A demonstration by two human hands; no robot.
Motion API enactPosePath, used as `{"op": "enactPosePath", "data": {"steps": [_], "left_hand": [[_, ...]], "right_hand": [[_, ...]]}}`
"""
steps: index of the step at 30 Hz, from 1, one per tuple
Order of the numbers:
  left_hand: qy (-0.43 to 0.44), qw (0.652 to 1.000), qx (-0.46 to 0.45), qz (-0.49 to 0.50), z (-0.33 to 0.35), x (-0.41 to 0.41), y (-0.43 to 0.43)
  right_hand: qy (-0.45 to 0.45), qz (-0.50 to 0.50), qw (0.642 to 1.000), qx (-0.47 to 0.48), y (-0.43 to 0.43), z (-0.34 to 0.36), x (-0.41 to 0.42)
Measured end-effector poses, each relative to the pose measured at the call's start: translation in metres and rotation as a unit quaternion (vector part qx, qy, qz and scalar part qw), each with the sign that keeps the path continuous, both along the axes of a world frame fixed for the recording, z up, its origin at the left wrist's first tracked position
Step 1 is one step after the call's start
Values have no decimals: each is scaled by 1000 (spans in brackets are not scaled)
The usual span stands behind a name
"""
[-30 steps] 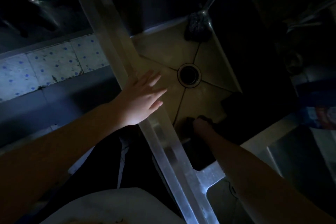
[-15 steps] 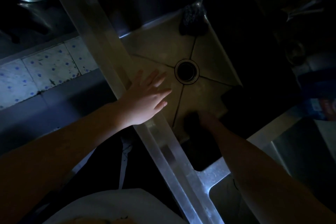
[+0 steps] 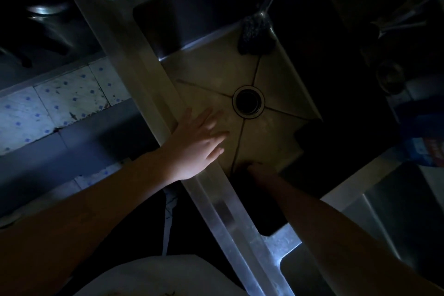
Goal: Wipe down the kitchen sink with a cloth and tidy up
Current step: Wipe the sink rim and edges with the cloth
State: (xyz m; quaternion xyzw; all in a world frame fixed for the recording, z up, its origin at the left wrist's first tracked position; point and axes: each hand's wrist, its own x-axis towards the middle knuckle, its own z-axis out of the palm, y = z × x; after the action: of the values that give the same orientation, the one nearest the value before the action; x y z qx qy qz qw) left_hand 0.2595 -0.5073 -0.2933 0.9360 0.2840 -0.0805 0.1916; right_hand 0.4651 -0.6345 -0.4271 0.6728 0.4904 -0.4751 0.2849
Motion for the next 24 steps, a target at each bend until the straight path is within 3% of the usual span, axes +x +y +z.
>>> {"op": "enactPosePath", "data": {"steps": [8,15,24], "left_hand": [[12,1000,-21,13,-4,2,8],[18,999,-23,21,-6,3,15],[9,1000,-19,8,-3,4,25]], "right_hand": [[-95,-83,989,81,18,5,83],[-223,-222,941,125,36,-10,101],[-186,-346,913,111,12,-16,25]]}}
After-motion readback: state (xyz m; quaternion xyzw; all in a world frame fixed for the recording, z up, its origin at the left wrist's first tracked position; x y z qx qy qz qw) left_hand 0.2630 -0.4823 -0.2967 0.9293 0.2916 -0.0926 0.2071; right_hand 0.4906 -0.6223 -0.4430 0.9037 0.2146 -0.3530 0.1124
